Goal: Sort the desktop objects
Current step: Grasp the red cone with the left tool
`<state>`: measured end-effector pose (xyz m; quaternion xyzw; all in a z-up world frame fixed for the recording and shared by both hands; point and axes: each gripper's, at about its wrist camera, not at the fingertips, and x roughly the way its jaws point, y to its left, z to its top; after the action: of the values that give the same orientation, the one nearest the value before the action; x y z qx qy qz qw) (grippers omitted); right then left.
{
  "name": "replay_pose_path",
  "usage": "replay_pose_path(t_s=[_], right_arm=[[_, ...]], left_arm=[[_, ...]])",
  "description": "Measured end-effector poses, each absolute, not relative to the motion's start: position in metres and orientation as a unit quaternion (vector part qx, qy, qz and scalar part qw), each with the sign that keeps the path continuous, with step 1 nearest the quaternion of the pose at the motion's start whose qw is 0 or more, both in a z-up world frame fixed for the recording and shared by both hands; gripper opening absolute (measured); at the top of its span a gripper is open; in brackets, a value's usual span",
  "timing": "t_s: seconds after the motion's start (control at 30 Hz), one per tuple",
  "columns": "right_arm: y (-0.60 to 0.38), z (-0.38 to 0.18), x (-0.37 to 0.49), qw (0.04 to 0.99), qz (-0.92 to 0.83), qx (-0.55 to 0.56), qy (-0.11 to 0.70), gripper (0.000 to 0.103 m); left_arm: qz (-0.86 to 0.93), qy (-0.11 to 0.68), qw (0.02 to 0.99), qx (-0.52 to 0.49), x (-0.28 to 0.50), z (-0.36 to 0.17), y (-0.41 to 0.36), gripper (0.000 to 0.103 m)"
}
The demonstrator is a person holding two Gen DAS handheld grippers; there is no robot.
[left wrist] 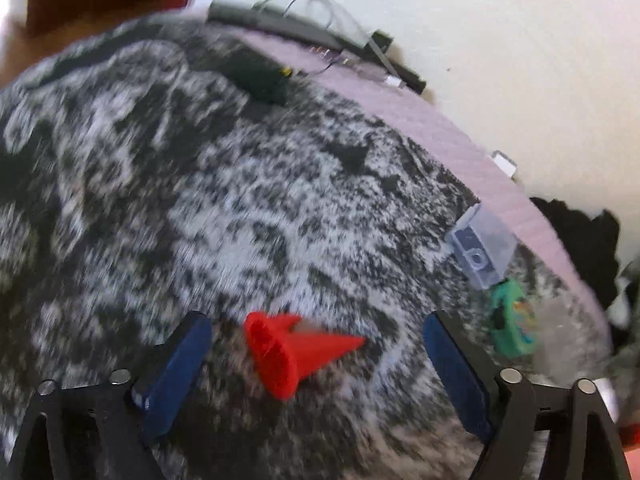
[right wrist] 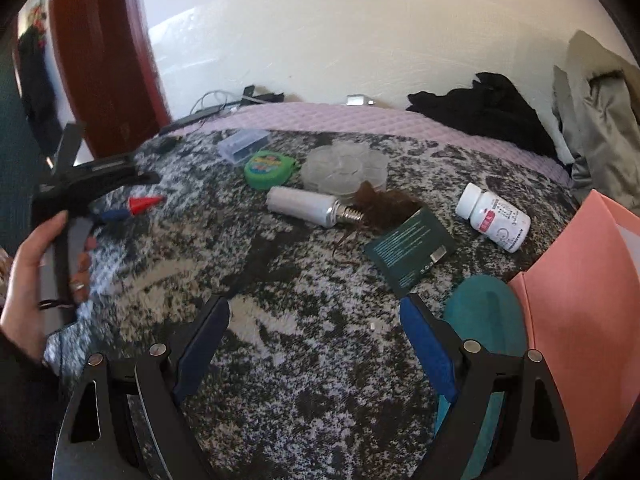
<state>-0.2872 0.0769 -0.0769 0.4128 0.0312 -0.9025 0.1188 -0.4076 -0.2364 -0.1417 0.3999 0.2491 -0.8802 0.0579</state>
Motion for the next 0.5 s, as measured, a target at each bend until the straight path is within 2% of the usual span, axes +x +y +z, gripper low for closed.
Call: replay_pose_path(t_s=[0.07, 0.1, 0.13, 0.33, 0.5], right_arm=[[0.074, -0.079, -0.286, 0.118, -0.903, 0.41, 0.045, 0.09], [0.074, -0.08, -0.285, 0.117, -0.904, 0.409, 0.049, 0.09], [0.074, -0.08, -0.286, 0.114, -0.904, 0.41, 0.05, 0.09], [0.077, -0.082, -0.287, 0.114, -0.902, 0.414, 0.032, 0.089], [0.074, -0.077, -0.283, 0.12, -0.906, 0.405, 0.03, 0.088]], left_arm=[[-0.896, 0.181, 0.073, 0.398, -0.409, -0.147, -0.218, 0.089], [-0.899, 0.165, 0.076, 0.398, -0.409, -0.145, -0.214, 0.08], [-0.902, 0.155, 0.074, 0.396, -0.408, -0.143, -0.211, 0.056], [-0.903, 0.206, 0.046, 0.373, -0.392, -0.136, -0.233, 0.055], [-0.907, 0.216, -0.005, 0.362, -0.382, -0.132, -0.232, 0.055]])
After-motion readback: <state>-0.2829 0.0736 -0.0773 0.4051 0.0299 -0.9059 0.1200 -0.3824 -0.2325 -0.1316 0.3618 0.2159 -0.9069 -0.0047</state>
